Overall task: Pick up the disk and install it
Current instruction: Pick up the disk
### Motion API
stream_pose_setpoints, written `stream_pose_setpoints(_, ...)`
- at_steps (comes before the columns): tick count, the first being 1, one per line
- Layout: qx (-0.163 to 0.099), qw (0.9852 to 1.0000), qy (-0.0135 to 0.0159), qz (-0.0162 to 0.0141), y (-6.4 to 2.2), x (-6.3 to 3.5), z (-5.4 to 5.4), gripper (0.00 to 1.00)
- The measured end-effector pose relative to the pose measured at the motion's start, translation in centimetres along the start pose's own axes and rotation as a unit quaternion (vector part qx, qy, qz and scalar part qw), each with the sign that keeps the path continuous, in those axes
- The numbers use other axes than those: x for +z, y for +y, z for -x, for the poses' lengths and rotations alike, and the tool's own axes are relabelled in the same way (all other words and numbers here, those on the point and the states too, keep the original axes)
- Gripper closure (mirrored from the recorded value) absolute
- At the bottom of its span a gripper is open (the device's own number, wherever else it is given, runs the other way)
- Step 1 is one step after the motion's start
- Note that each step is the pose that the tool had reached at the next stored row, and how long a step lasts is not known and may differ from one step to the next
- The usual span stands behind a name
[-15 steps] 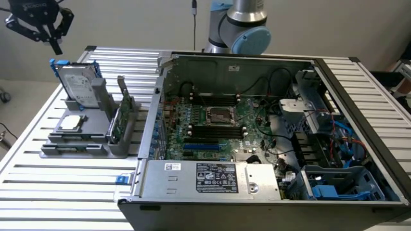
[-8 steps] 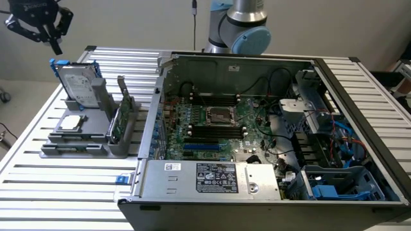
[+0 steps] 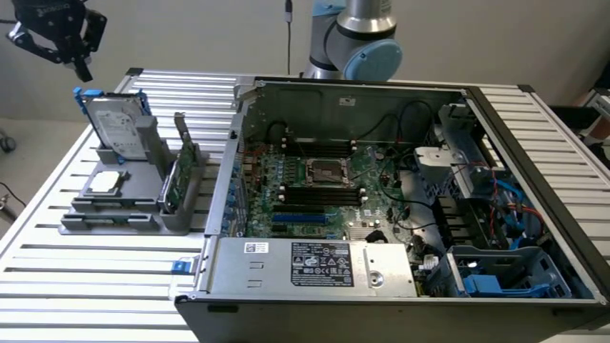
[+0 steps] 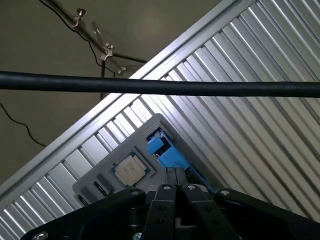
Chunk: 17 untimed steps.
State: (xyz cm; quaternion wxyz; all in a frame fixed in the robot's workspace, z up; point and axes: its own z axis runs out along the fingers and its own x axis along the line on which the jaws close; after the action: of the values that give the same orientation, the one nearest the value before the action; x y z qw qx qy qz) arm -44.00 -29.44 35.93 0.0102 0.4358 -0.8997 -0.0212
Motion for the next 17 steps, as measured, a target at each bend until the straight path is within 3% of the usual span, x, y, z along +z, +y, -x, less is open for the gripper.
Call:
stream_pose_setpoints(4, -0.036, 0.9994, 0.0018, 0.0001, 0.0, 0.07, 0.0, 0.89)
stream_pose_setpoints(9, -0.081, 0.9967, 0.0038, -0.0001, -0.01, 0.26, 0.0, 0.89)
stream_pose_setpoints(13, -0.118, 0.9931, 0.0051, -0.0011, -0.02, 0.48, 0.0, 0.89)
stream_pose_setpoints(17, -0.154, 0.9881, 0.0065, -0.0017, -0.03, 0.68, 0.0, 0.89)
